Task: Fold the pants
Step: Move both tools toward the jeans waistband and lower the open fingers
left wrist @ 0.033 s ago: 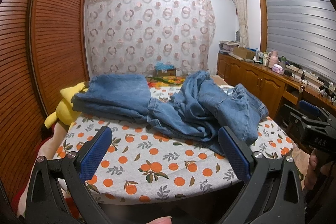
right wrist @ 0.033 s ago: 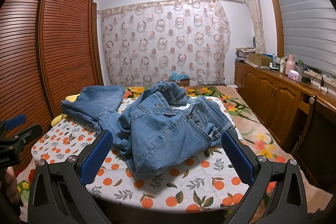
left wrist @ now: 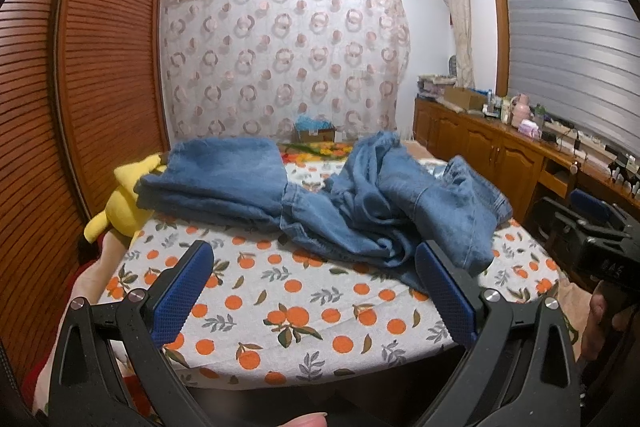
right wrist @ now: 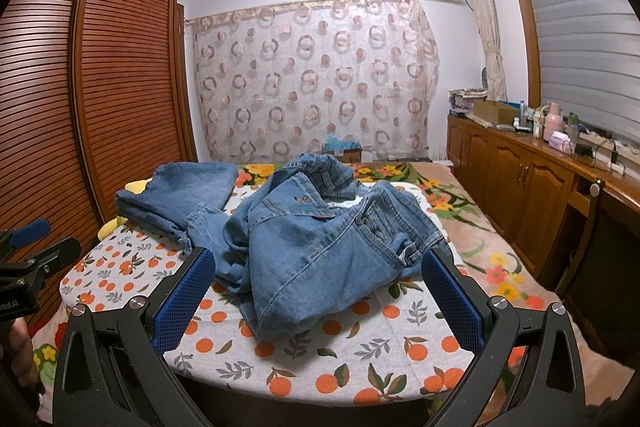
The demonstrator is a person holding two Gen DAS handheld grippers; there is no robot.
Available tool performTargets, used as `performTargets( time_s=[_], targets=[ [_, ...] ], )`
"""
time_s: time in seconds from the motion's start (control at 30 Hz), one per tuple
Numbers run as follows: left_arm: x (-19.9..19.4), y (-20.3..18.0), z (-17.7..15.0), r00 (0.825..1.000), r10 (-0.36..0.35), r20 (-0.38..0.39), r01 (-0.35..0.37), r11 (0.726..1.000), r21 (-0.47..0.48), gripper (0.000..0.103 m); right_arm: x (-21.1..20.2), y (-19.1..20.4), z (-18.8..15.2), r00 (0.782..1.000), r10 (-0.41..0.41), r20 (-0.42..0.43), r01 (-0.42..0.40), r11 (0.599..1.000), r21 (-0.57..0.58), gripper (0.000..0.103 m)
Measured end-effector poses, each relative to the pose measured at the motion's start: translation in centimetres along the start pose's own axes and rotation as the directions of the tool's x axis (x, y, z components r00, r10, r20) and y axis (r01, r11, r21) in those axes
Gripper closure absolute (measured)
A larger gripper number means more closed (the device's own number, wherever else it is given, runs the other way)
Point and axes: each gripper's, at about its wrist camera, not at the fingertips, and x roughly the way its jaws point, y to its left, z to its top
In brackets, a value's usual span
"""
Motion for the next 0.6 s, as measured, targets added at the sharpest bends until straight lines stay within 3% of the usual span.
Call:
performTargets(
  time_s=[0.27,0.6],
  targets=[
    [3.1,-0.8,-0.5,0.996,-0.039,-0.081,0.041,0.999,0.021,0.002,1.7,-1.6,-0.1,0.998,0.016,-0.053,-0.015,1.000,0.006,0.000],
    [8.8,-2.2,-0.2,0.974,-0.137,-0.180,0.157,0.982,0.106,0.003,4.3,-4.6,1.5,0.997,-0.008,-0.073,0.006,1.000,-0.026,0.000]
  ],
)
